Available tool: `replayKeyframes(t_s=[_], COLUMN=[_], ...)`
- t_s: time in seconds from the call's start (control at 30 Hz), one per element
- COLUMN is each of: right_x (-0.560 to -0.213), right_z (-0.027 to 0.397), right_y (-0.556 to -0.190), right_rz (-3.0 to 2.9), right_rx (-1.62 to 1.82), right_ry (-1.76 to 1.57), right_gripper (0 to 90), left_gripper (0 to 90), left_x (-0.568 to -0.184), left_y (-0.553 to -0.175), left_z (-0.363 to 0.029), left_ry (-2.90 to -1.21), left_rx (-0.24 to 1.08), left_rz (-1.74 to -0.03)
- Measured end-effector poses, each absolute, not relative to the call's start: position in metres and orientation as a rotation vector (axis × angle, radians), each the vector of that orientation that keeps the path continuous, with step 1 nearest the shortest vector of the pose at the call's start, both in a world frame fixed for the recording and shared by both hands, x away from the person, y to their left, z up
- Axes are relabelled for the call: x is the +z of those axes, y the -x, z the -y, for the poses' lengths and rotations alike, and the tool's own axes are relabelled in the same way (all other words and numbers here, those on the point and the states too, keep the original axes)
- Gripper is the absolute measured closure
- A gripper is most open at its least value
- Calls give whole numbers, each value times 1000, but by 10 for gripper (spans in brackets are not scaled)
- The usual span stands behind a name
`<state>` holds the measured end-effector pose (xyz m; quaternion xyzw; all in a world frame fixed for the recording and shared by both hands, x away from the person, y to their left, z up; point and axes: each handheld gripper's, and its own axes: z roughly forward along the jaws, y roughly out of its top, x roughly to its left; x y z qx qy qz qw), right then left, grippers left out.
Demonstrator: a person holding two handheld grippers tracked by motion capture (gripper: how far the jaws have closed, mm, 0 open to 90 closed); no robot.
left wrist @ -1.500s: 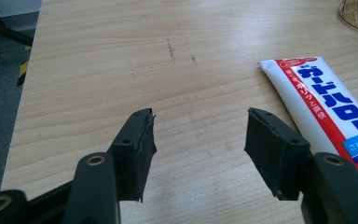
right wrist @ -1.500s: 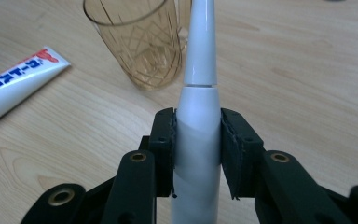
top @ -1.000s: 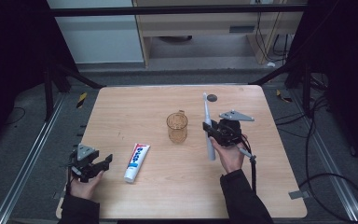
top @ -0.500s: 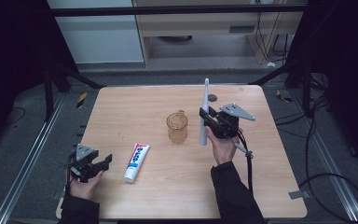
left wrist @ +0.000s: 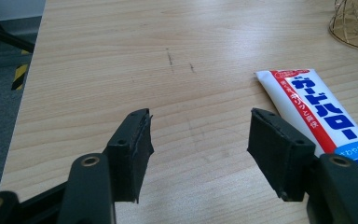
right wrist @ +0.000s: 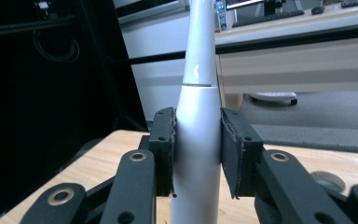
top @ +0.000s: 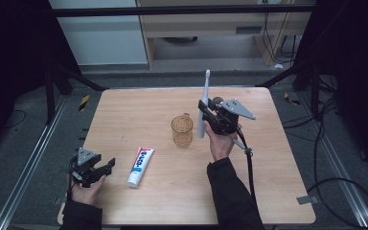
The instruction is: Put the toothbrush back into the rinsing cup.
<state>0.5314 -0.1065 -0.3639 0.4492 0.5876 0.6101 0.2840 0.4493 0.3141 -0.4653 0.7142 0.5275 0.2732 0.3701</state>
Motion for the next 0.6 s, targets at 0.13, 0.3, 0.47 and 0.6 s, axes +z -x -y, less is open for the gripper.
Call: replayKeyframes(t_s=[0.13,0.3,0.47,0.6], right_x=[-360,-356,-354,-354], right_z=[99,92,87,82], right_y=[-537,-542,-548,-555], right_rz=[-1548,-1542,-1523,-1523], right_rx=[1658,1665,1682,1675], right_ry=[-1177,-1151,-1148,-1137], right_gripper=[677,677,677,676], left_gripper=[383,382,382,382], left_x=[-465,-465,-465,-465], left_y=[-449,-449,-448,-449], left_z=[-314,-315,-315,-315], left_ry=[-1824,-1825,-1822,-1824], left_rx=[696,693,695,697], left_rz=[-1354,-1351,-1346,-1344])
